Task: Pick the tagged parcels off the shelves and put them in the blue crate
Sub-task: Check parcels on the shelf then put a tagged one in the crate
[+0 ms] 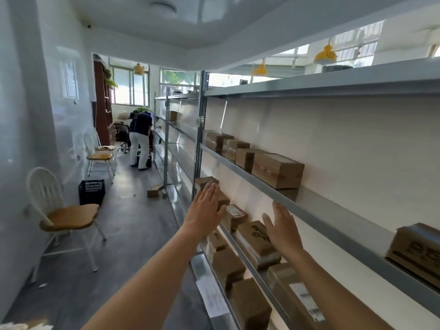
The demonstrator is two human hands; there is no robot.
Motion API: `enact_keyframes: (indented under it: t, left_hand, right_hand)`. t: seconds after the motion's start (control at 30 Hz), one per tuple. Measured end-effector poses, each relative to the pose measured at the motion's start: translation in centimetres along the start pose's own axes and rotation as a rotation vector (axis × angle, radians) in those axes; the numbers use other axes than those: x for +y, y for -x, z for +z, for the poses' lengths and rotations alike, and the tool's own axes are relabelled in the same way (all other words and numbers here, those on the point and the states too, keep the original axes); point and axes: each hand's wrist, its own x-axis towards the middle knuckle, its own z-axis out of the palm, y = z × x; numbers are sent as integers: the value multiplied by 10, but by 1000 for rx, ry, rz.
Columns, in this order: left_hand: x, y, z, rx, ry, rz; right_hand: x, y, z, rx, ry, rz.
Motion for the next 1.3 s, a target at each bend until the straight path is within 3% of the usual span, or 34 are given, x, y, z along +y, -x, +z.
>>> enact_keyframes:
  t: [0.2,0.4,0.63,0.83,1.03,1.2,1.3]
  left_hand:
    - [-47,-65,10,-8,15,6]
    - [-46,-124,53,-35,141,40]
    - [-19,-230,86,24,455,26]
    - [17,-323,95,-17,928,-111]
    - [28,-384,115,-116,1128,-224]
    - [24,-413,139,-386,1256,-180]
    - [20,-416,152,-394,1296,-156]
  right_hand:
    - [-20,-72,17,196,-155,117]
    - [-21,-144,15,457,-308,261]
    - [-1,-225,25,619,-324,337]
    - [27,-276,21,734,-331,434]
    - [42,-303,26,770,-489,668]
    - [41,-308,28,792,-612,963]
    - [35,-302,29,818,-704,964]
